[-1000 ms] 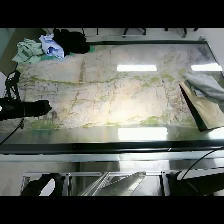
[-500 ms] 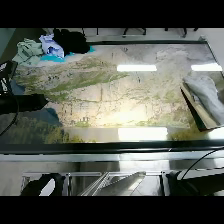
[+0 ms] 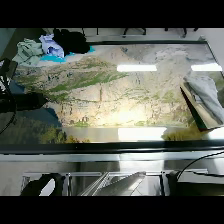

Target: Fold the shirts.

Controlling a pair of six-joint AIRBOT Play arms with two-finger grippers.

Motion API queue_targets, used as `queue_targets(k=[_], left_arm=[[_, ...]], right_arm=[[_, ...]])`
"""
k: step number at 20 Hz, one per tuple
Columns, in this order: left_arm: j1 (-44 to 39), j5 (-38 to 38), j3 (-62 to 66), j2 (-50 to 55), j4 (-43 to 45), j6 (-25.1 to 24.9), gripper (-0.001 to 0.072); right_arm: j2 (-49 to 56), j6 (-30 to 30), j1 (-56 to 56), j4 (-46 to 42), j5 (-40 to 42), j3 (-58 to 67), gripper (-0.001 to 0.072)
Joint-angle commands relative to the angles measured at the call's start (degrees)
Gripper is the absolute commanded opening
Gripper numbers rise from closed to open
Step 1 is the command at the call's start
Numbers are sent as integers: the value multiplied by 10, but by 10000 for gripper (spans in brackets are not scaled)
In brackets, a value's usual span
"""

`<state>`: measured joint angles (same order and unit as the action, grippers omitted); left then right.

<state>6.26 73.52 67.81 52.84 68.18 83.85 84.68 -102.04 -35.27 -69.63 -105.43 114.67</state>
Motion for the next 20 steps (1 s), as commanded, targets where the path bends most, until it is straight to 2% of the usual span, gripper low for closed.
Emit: queue_targets(k=[1, 5, 6, 7, 8, 10, 14, 18, 20], left_arm=[[0, 6, 1, 0, -9, 0, 13], [0, 36, -1, 0, -9, 0, 14], [0, 36, -1, 0, -9, 0, 14], [0, 36, 0, 0, -8, 0, 13], [0, 38, -1, 0, -9, 0, 13], [0, 42, -1, 0, -9, 0, 13], [-37, 40, -1, 3, -7, 0, 13], [-168, 0, 0, 57, 7, 11, 13], [-226, -11, 0, 88, 44, 14, 13]], right_arm=[[-50, 0, 161, 15, 21, -23, 694], [-81, -37, 435, -37, 128, -130, 683], [-81, -37, 500, -37, 163, -168, 511], [-79, -36, 552, -37, 201, -202, 277], [-76, -32, 599, -37, 242, -236, 3], [-63, -33, 661, -37, 297, -282, 14], [-32, -32, 702, -37, 302, -291, 14], [-30, -32, 704, -37, 299, -291, 14], [-29, -32, 704, -37, 300, -291, 15]])
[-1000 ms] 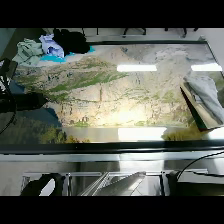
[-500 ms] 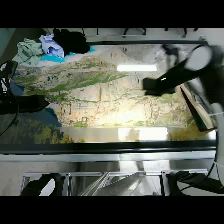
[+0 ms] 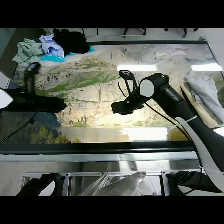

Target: Fold the shirts.

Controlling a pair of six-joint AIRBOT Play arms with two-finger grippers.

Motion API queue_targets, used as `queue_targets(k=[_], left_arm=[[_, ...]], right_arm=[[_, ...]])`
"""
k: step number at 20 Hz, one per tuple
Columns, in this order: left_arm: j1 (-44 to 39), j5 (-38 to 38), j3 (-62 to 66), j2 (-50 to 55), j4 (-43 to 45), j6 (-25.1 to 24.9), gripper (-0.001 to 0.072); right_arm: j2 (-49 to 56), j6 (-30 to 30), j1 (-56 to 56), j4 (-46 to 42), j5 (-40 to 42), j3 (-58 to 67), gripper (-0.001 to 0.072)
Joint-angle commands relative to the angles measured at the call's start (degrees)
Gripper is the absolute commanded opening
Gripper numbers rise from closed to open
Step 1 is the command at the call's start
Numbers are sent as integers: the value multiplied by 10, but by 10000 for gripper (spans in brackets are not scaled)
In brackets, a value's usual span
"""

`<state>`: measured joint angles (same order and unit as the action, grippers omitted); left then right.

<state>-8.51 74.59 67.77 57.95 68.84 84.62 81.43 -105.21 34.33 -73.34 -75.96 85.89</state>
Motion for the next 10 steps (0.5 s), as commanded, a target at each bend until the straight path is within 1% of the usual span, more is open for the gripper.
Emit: queue_targets(k=[1, 3, 6, 10], left_arm=[[-99, -24, 0, 47, 57, 14, 13], [-123, -33, 0, 57, 82, 31, 13], [-127, -55, 0, 57, 81, 36, 13], [-126, -51, 0, 57, 81, 36, 13]], right_arm=[[4, 0, 8, 0, 5, -3, 14], [6, 0, 8, 1, 5, -3, 14], [6, 0, 8, 1, 5, -3, 15], [10, 0, 8, 1, 6, -3, 14]])
